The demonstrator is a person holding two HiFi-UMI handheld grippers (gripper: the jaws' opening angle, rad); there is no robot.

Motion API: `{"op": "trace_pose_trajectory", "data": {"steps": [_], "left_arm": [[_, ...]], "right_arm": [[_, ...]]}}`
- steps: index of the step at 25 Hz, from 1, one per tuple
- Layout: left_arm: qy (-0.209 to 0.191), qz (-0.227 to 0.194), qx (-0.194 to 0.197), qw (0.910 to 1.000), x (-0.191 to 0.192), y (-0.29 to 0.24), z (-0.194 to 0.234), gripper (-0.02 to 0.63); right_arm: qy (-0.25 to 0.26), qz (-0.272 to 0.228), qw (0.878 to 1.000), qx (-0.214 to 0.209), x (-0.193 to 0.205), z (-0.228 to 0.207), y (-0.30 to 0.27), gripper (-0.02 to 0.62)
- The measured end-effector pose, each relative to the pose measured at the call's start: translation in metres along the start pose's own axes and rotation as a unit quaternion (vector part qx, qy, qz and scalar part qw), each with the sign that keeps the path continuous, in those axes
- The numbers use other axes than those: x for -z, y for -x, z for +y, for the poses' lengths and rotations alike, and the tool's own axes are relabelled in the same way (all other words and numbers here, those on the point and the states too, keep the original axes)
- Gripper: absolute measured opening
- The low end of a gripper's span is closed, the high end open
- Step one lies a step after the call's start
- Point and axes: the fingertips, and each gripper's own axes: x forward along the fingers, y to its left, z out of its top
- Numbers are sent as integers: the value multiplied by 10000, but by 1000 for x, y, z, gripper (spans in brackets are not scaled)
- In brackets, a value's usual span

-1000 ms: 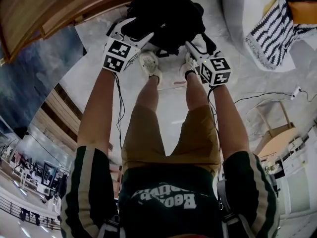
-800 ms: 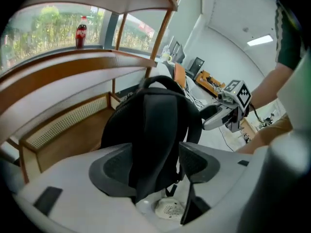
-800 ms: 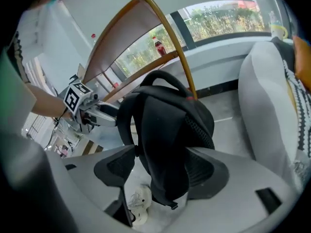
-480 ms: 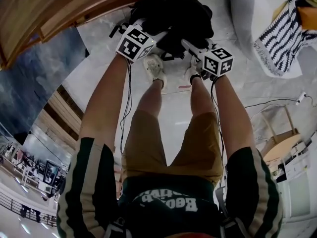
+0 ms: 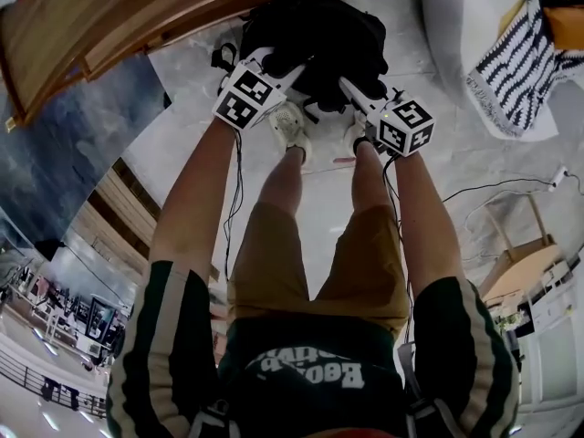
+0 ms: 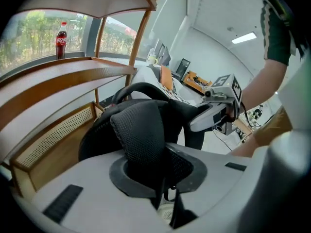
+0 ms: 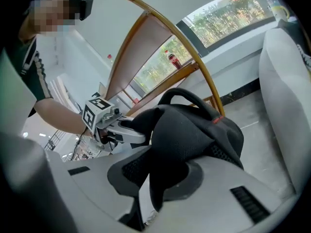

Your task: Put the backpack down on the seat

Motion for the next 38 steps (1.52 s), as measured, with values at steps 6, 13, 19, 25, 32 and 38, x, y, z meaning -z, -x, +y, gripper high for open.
{"op": "trace_pose_trajectory", "data": {"steps": [6,13,19,25,32,38], "left_arm": [[-82,-262,-161,9995,-14,60,-34,80],[11,-863,-411,9954,-63,137,-68,80],[-10,-1338,-600,9892,-108,209,-116,80],[-343,-1996,-941,9747,-202,292,-184,80],[-881,-2794,-1301,9472,-317,405,-250,81],[-1335,-3198,-1674,9230,-394,476,-317,81]], "right_arm": [[-33,-160,9991,-402,-21,73,23,72],[266,-347,9976,-540,-82,141,58,72],[628,-617,9947,-536,-148,210,110,72],[1156,-1095,9859,-512,-227,287,199,72],[2123,-1452,9648,-545,-316,379,293,72],[2857,-1775,9392,-686,-371,437,374,72]]}}
